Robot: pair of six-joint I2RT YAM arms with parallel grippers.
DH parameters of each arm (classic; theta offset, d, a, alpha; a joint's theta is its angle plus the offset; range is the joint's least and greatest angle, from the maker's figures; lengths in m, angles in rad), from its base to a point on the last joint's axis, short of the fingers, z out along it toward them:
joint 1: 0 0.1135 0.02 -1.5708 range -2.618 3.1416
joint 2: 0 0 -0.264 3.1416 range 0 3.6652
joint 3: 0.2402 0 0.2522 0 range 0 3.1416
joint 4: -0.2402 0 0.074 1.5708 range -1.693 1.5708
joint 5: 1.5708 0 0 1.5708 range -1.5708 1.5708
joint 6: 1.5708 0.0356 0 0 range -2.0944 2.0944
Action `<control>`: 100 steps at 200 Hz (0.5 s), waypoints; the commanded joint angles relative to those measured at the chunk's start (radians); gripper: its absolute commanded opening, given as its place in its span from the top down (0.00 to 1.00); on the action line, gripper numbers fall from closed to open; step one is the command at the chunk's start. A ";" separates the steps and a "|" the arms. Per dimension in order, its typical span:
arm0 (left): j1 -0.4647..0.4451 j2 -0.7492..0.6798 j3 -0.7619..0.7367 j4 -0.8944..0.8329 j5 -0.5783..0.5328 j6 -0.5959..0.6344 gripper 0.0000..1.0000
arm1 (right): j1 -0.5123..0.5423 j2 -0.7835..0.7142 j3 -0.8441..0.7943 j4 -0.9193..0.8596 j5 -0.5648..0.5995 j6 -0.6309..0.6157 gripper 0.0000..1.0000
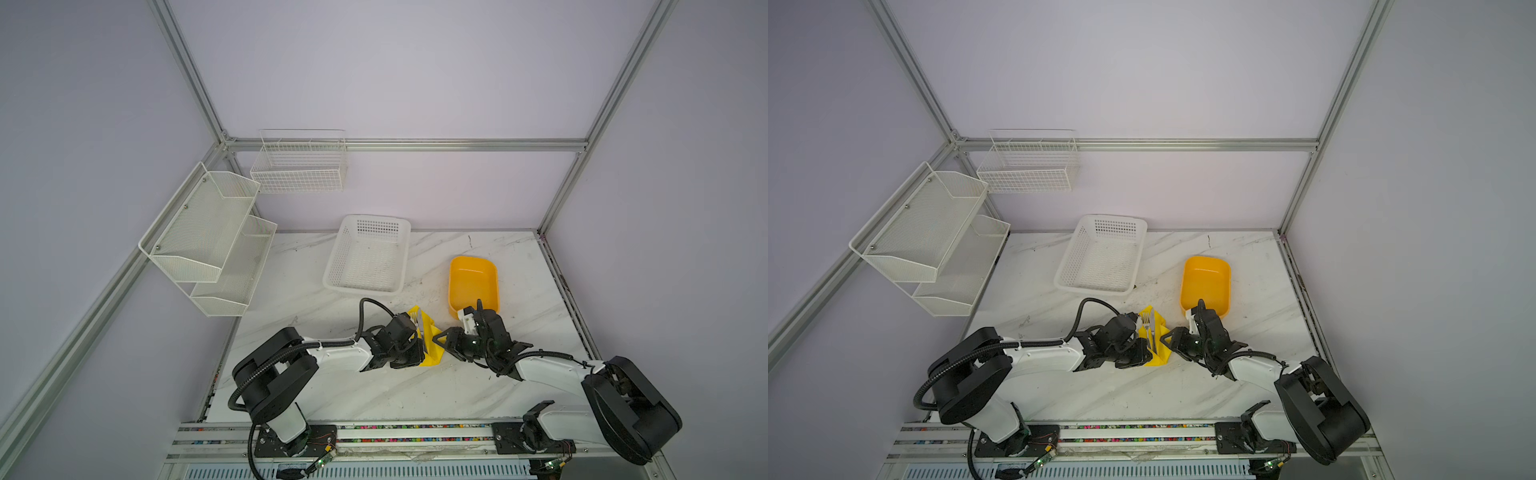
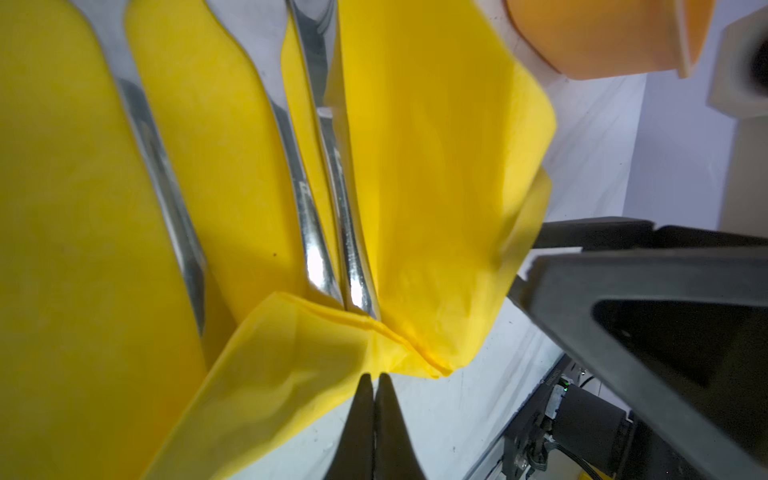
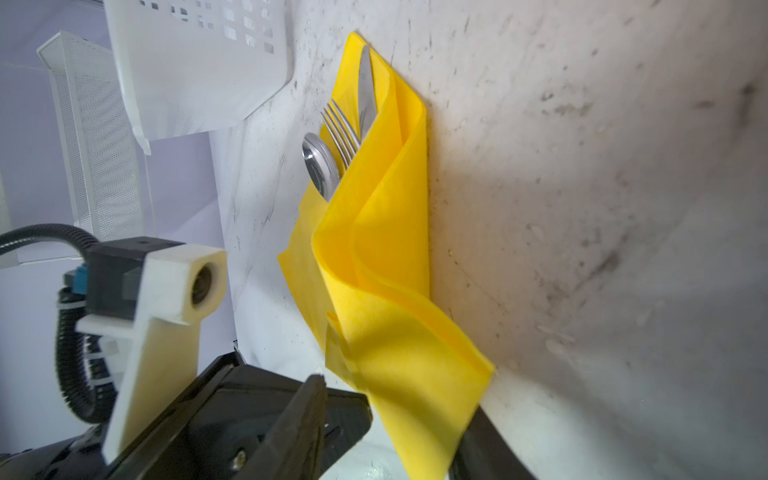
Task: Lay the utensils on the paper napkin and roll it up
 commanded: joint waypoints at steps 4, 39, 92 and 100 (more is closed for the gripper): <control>-0.009 0.035 0.117 0.028 0.046 0.017 1.00 | -0.004 0.008 -0.012 0.081 -0.047 0.021 0.53; -0.010 0.058 0.122 0.035 0.026 0.011 1.00 | -0.004 0.022 -0.020 0.094 -0.111 0.016 0.49; -0.010 0.107 0.118 0.090 0.065 -0.014 1.00 | -0.003 0.013 -0.071 0.106 -0.126 0.020 0.47; -0.010 0.109 0.117 0.090 0.064 -0.014 1.00 | -0.003 0.017 -0.072 0.108 -0.119 0.016 0.48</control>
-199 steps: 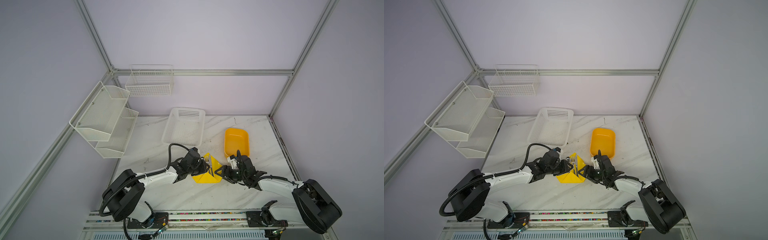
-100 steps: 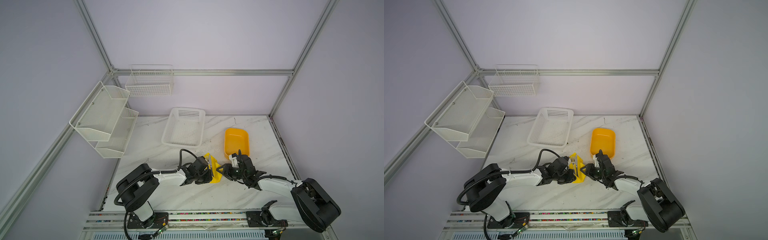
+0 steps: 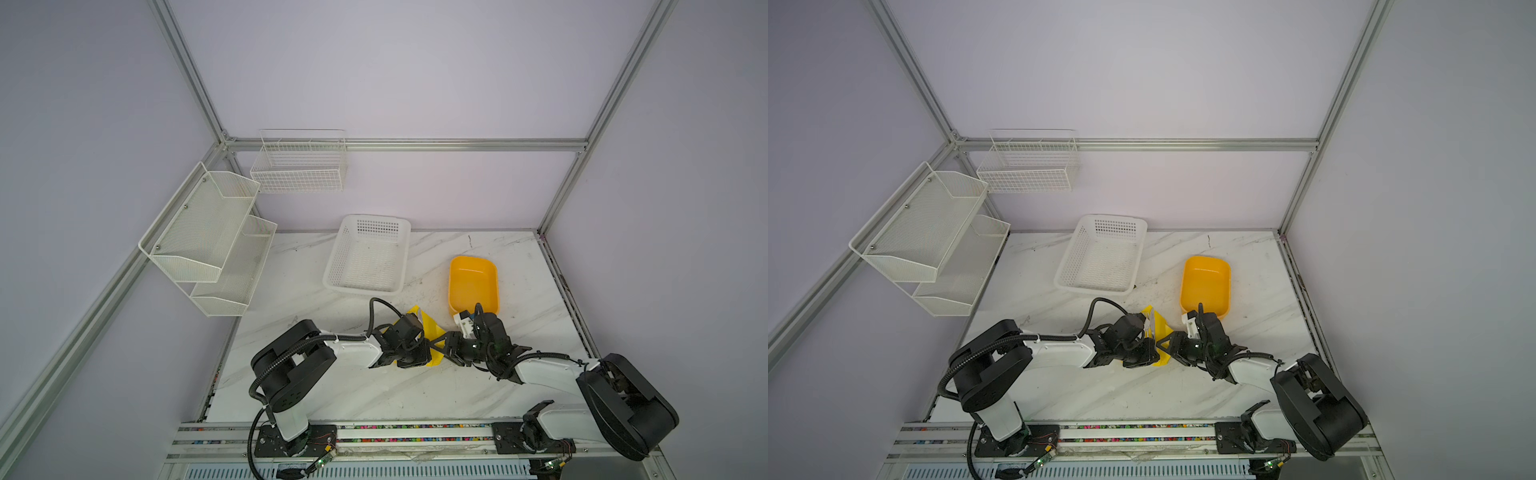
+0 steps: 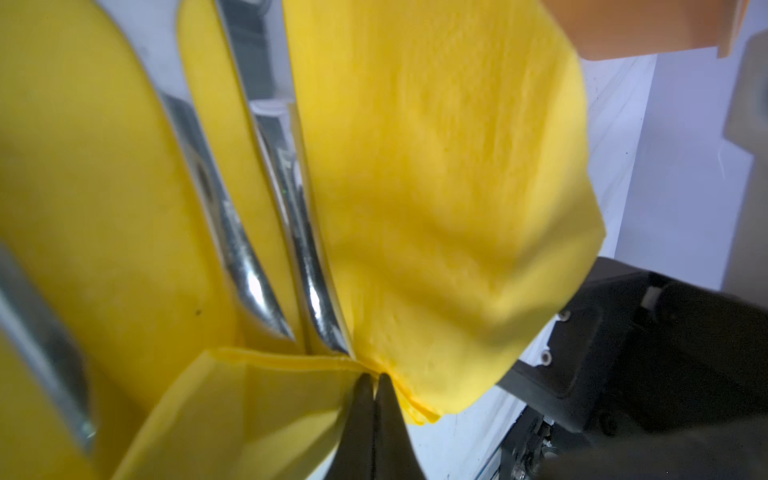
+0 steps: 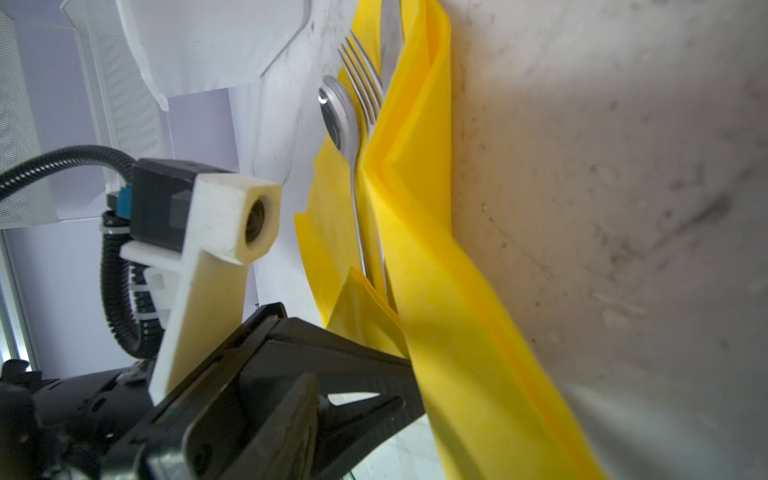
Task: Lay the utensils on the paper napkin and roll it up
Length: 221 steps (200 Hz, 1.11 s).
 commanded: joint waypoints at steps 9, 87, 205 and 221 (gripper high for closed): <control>-0.003 0.015 0.067 0.033 0.024 -0.007 1.00 | -0.004 0.002 -0.015 0.033 0.001 0.005 0.50; -0.003 -0.022 0.043 0.005 -0.031 -0.012 1.00 | -0.004 0.039 0.019 0.069 0.068 -0.019 0.75; 0.041 -0.309 -0.171 0.052 -0.217 -0.112 0.91 | 0.014 0.068 0.088 0.077 -0.021 -0.087 0.79; 0.048 -0.316 -0.179 0.056 -0.212 -0.115 0.90 | 0.024 0.081 0.097 0.076 -0.011 -0.086 0.78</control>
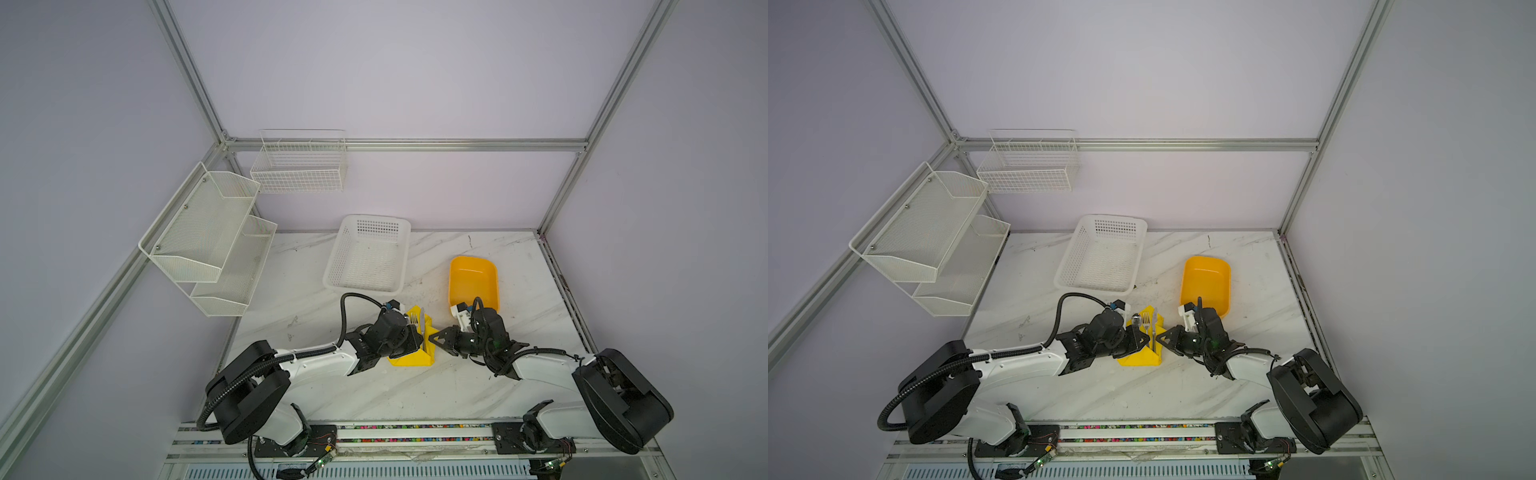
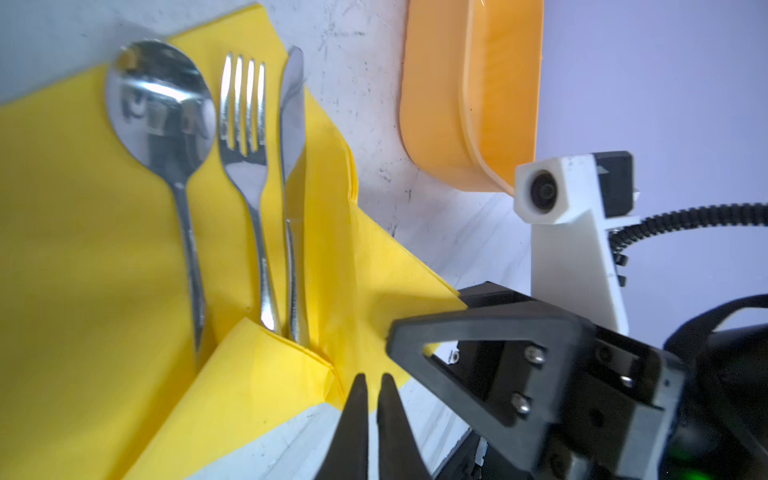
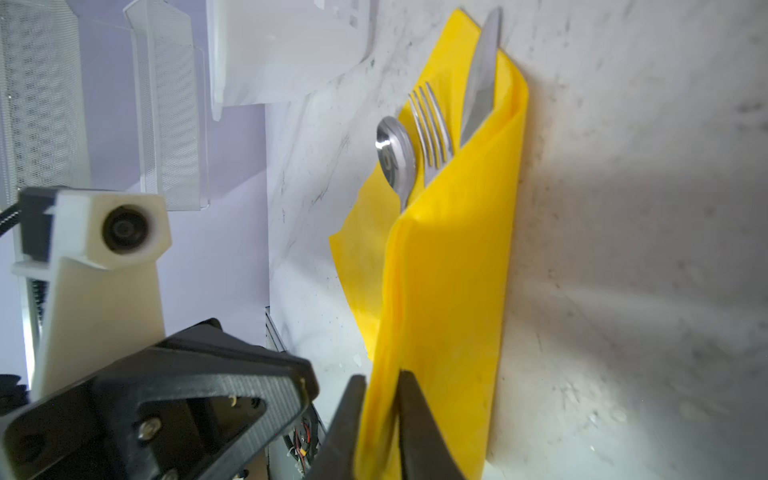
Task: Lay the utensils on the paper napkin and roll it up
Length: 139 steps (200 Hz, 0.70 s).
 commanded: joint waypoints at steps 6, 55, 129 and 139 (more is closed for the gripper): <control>0.012 -0.028 -0.051 0.009 -0.027 -0.023 0.90 | 0.019 0.034 0.030 -0.014 0.000 -0.024 0.77; 0.014 -0.026 -0.052 0.017 -0.012 -0.025 0.89 | 0.041 0.064 0.063 -0.076 0.039 -0.056 0.79; 0.081 -0.088 -0.107 0.052 0.028 -0.046 0.81 | 0.134 0.075 0.139 -0.169 0.147 -0.114 0.91; 0.093 -0.091 -0.106 0.051 0.044 -0.047 0.80 | 0.138 0.081 0.137 -0.167 0.154 -0.112 0.91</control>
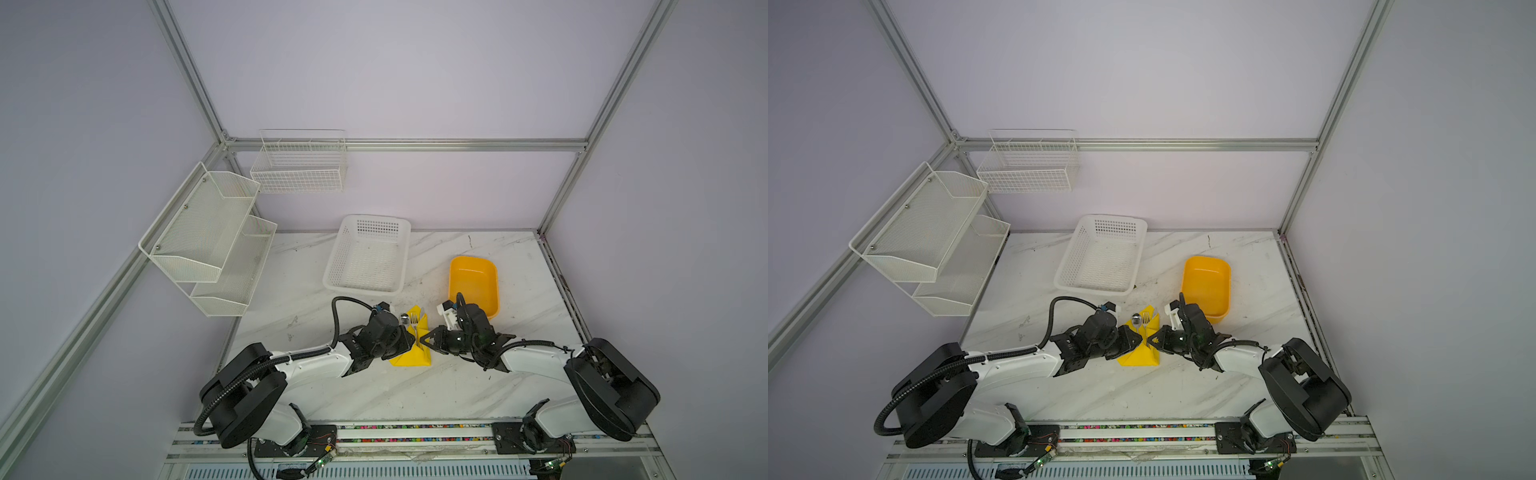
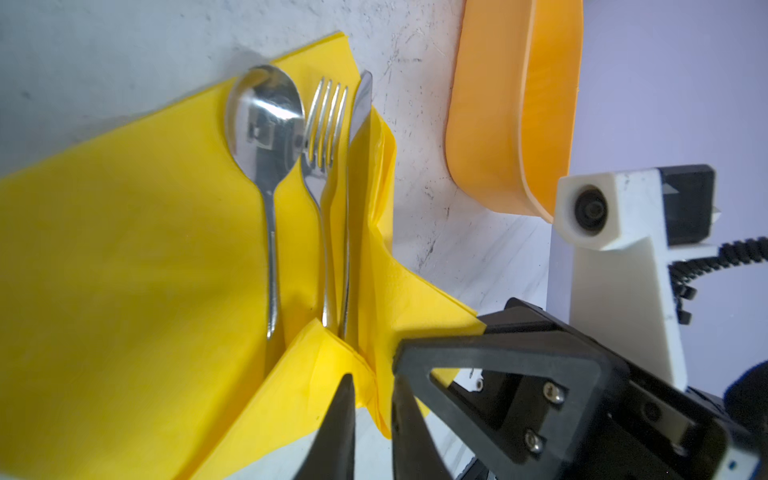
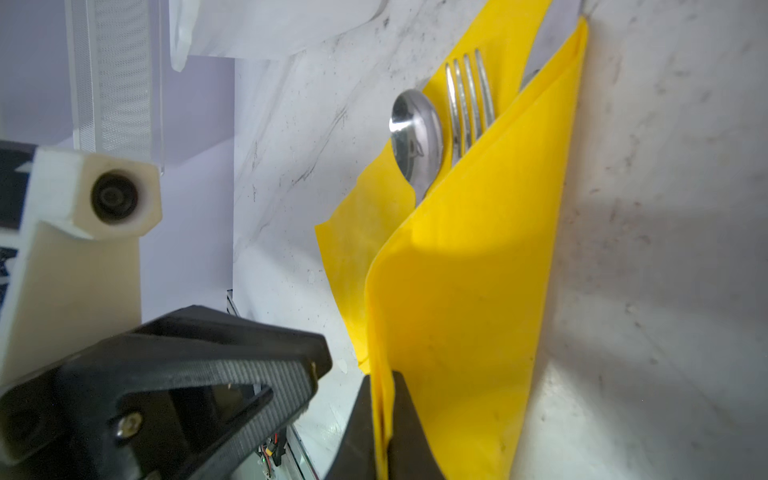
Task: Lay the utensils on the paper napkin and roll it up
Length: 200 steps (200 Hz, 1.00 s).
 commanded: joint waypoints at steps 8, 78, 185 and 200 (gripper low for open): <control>0.033 -0.052 -0.040 0.047 0.041 -0.016 0.79 | 0.023 0.022 0.023 -0.036 0.055 -0.029 0.91; 0.055 -0.037 -0.048 0.106 0.075 -0.039 0.48 | 0.081 0.086 0.082 -0.060 0.040 -0.078 0.92; 0.092 0.124 0.038 0.065 0.128 -0.026 0.26 | 0.099 0.126 0.062 -0.003 -0.032 -0.098 0.74; 0.092 0.132 0.041 0.075 0.137 -0.026 0.25 | 0.101 0.128 0.055 0.018 -0.064 -0.102 0.68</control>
